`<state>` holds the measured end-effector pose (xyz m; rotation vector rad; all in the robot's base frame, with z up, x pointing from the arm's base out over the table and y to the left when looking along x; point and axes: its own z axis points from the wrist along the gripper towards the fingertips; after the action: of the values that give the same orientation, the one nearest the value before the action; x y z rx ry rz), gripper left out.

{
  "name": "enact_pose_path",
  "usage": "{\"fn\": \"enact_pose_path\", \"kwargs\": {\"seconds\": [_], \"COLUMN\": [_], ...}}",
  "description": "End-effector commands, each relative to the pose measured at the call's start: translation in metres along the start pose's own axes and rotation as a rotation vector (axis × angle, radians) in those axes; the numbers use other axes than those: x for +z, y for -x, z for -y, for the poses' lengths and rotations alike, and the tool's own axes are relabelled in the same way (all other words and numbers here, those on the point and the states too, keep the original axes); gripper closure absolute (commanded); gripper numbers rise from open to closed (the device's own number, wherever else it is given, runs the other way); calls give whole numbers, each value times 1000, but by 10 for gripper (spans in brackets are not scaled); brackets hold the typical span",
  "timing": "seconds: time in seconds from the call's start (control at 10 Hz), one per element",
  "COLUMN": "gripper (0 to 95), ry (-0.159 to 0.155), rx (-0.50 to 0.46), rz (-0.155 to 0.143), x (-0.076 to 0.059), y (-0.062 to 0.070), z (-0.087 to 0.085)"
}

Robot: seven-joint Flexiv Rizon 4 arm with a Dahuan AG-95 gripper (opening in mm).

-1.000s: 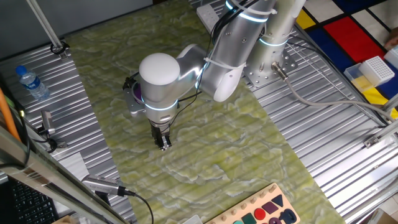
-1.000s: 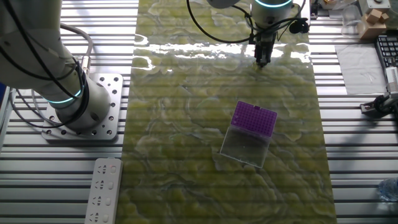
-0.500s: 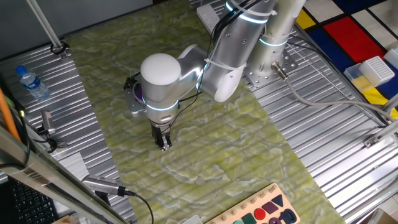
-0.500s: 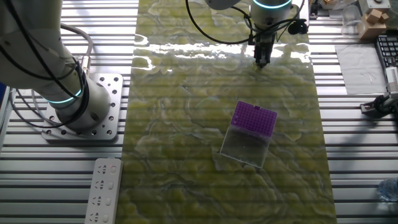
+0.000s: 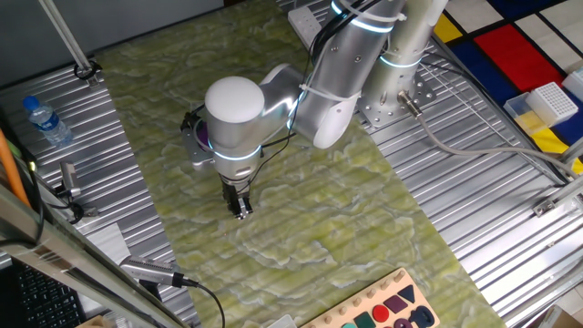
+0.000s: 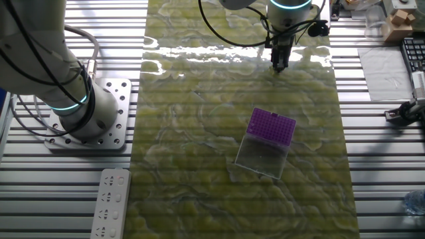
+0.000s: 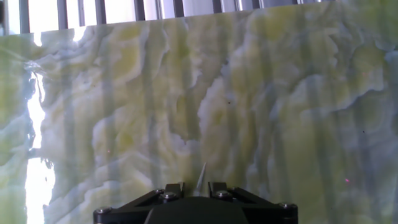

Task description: Insert a small pipette tip into the holder for small pipette tips

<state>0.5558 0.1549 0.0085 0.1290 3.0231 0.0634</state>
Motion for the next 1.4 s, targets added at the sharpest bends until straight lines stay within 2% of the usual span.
{"fn": "enact_pose_path", "kwargs": {"seconds": [0.1, 0.2, 0.3, 1.0, 1.4], "gripper": [760, 760, 950, 950, 950], "ry": [-2, -2, -2, -3, -11], "rx": [1, 0, -1, -4, -95], "rz": [1, 1, 1, 1, -15], "x": [0, 0, 0, -1, -9], "y": [-1, -1, -1, -1, 0], "z": [0, 0, 0, 0, 0]}}
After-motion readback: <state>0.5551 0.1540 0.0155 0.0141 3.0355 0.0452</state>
